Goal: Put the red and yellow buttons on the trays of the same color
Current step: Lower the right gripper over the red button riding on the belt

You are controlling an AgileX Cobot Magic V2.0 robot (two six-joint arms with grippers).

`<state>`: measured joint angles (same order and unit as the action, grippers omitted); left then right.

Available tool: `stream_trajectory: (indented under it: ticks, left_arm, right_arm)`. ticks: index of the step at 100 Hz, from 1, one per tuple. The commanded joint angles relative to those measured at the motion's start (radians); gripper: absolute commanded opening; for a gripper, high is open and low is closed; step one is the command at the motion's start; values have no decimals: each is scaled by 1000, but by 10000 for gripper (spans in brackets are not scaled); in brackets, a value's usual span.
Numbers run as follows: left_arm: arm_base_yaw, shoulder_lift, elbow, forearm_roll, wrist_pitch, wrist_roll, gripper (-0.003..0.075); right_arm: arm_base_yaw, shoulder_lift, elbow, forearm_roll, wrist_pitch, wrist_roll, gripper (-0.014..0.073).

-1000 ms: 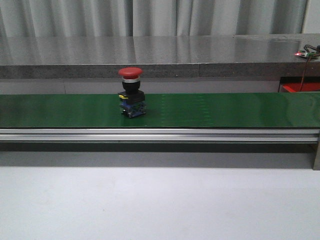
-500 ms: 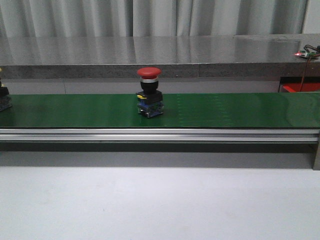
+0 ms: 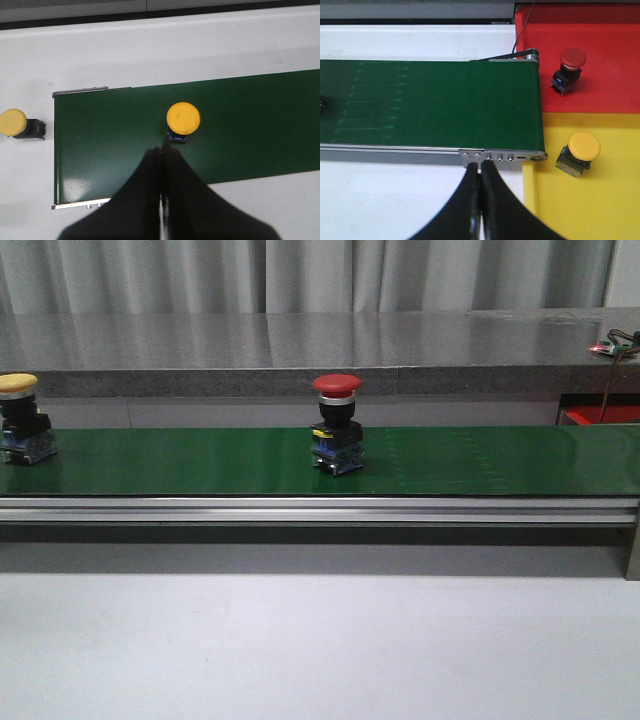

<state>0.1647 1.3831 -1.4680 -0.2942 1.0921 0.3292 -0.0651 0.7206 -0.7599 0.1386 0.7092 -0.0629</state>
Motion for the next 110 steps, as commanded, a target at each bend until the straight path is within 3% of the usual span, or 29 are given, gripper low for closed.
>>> stream_trajectory:
  ticks: [1, 29, 71, 83, 96, 100, 103, 110]
  left_arm:
    - [-4, -76, 21, -31, -90, -9, -20]
    - [-4, -178, 119, -27, -139, -5, -20]
    - [-4, -178, 119, -27, -124, -5, -20]
    - [-4, -178, 119, -27, -116, -5, -20]
    - [-4, -178, 119, -27, -116, -5, -20]
    - [-4, -178, 119, -27, -116, -5, -20]
    - [-4, -178, 119, -27, -118, -5, -20]
    - [-4, -178, 119, -27, -118, -5, -20]
  right_arm:
    - [0, -5, -25, 6, -64, -7, -71]
    - [0, 8, -47, 29, -48, -7, -71]
    - [56, 341, -314, 147, 122, -111, -56]
    - [111, 451, -407, 147, 176, -114, 94]
    - [164, 562, -509, 147, 232, -128, 465]
    - [175, 587, -532, 147, 234, -128, 537]
    - [185, 610, -554, 146, 235, -128, 580]
    - [202, 657, -599, 146, 243, -128, 587]
